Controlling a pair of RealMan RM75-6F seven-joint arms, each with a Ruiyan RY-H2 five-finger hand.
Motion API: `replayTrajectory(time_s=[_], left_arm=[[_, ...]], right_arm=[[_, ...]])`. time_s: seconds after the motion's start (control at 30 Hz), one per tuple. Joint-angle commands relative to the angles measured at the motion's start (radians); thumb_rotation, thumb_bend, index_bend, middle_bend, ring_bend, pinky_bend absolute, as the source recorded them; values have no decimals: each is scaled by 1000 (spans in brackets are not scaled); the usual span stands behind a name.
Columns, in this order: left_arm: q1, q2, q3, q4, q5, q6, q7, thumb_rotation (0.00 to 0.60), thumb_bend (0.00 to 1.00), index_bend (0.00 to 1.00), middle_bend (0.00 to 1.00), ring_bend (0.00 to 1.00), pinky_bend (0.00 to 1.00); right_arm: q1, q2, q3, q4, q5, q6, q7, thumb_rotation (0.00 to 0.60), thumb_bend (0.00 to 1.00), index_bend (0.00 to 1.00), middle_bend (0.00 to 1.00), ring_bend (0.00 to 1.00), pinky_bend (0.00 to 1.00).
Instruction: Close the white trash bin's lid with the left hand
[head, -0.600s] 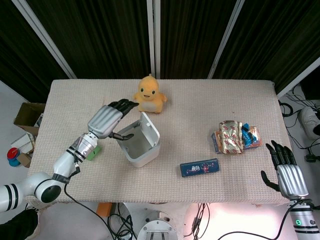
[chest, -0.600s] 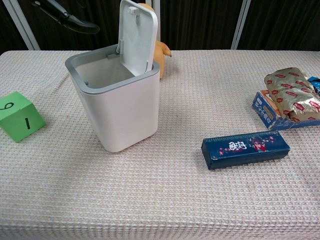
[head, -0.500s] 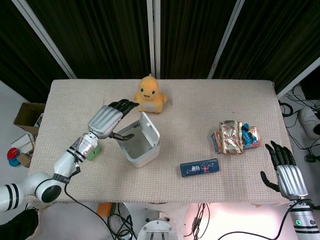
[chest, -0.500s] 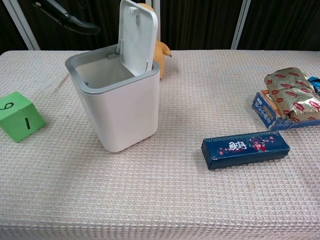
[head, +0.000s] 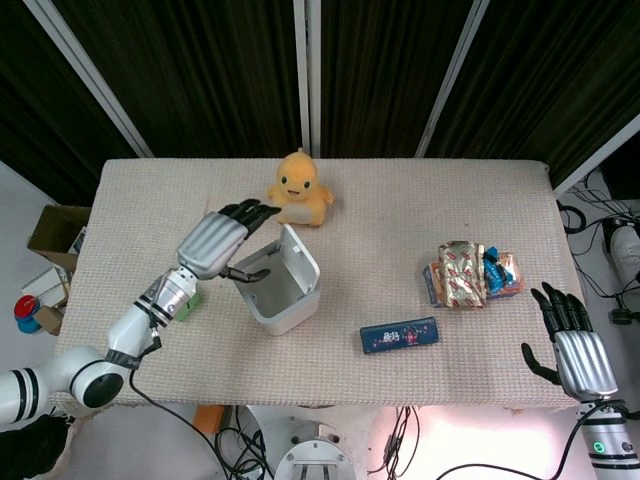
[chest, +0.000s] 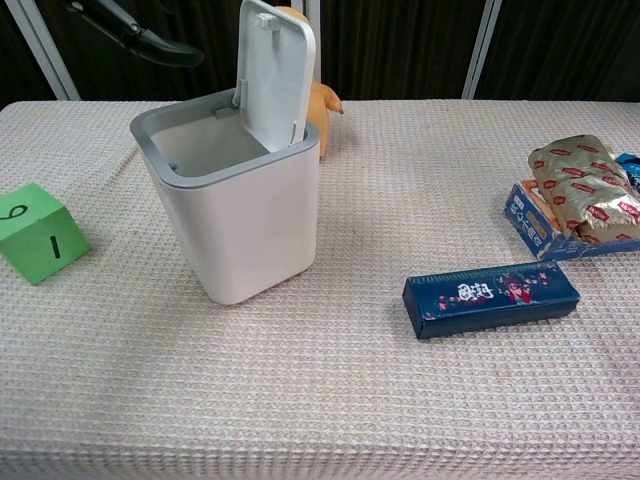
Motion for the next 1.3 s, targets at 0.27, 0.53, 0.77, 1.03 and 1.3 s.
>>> replayTrajectory(time_s=[0.27,0.53,0.77,1.03,1.3], left_arm=[[-10,-16,27,-55,198,101,127,304,313,93,170,81,231],[-48,-15,31,-92,253,89,273,164,423,152,229,71,225],[-78,-38,29,-97,198,46,311,165,491,155,238,71,224],[-97,-49,39,-99,150,23,354,167,532,174,346,71,225],[-76,-17,50,-130,140,55,360,170,532,174,443,72,225]], right_arm=[[3,-7,4,3,22,-16,-10,600,322,0,0,0,0],[7,-16,5,3,38,-32,-28,600,322,0,0,0,0],[7,-14,10,3,46,-30,-21,600,323,0,0,0,0],[7,-11,12,3,54,-35,-11,600,322,0,0,0,0],[7,-13,14,2,57,-34,-15,600,322,0,0,0,0]])
